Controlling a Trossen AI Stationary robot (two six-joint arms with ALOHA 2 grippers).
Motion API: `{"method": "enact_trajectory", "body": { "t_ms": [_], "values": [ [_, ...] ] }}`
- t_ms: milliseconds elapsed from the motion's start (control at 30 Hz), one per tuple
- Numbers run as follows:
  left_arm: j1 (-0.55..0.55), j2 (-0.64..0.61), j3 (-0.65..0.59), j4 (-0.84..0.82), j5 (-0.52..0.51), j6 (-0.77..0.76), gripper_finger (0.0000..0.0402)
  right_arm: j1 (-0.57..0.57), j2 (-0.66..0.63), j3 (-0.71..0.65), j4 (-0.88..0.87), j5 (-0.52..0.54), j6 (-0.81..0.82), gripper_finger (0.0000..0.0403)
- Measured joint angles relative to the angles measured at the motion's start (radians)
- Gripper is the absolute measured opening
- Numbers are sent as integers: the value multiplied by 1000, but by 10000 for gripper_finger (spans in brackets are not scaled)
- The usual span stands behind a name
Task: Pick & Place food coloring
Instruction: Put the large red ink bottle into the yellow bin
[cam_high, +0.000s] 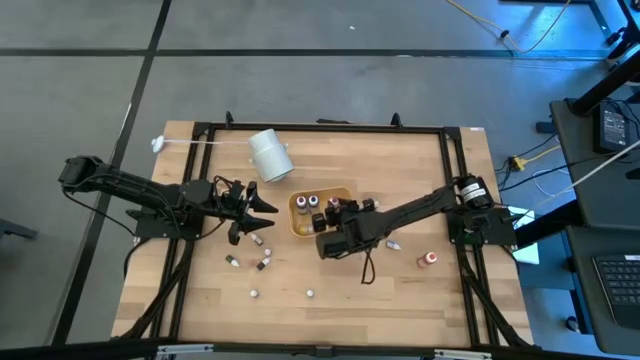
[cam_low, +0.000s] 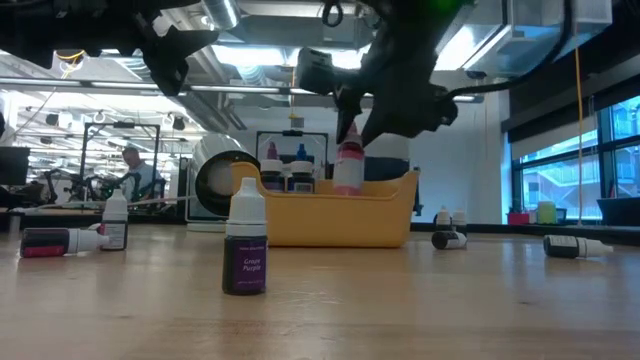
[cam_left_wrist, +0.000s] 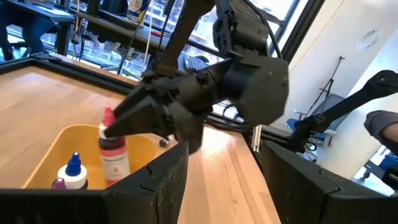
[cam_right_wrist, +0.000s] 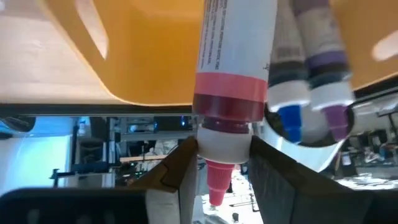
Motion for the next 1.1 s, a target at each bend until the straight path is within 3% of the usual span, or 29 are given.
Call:
{"method": "enact_trajectory", "body": {
  "t_ms": [200, 833, 1100],
  "values": [
    [0, 0, 0, 0, 0, -1, 196, -42, 0, 0, -4, 14, -58, 129],
    [0, 0, 0, 0, 0, 0, 196, -72, 40, -1, 2, 28, -26, 131],
    [0, 0, 0, 0, 0, 0, 196, -77, 40, 0, 17, 28, -23, 162]
  ]
}}
